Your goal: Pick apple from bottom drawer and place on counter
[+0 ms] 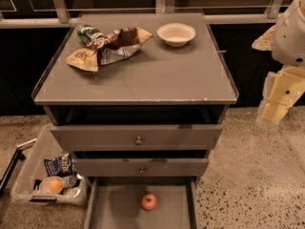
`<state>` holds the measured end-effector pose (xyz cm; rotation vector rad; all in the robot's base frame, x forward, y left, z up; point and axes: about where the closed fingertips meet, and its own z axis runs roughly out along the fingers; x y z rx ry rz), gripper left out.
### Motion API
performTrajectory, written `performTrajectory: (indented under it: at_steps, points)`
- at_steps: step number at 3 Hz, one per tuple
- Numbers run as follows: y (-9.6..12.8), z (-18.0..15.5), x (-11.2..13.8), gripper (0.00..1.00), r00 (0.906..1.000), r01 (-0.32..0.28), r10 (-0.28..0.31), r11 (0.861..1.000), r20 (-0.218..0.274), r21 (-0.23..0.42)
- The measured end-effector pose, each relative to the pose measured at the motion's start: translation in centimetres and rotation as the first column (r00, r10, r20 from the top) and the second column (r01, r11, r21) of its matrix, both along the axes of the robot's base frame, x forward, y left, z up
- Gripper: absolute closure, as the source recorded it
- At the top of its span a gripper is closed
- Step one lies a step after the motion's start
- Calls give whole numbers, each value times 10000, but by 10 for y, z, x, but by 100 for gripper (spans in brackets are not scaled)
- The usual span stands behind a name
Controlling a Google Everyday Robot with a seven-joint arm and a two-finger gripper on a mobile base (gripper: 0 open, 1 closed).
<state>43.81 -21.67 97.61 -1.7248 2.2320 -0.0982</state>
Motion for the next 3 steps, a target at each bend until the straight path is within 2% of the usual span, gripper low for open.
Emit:
performTrajectory:
  at_steps: [1, 2, 3]
  points:
    - [1, 1, -1, 0, 9999, -3, 3, 10000, 116, -26]
    - [3, -16, -10, 0, 9995, -62, 65, 9999, 324, -104]
    - [-6, -56, -22, 0, 9990, -91, 62, 9977, 434, 677]
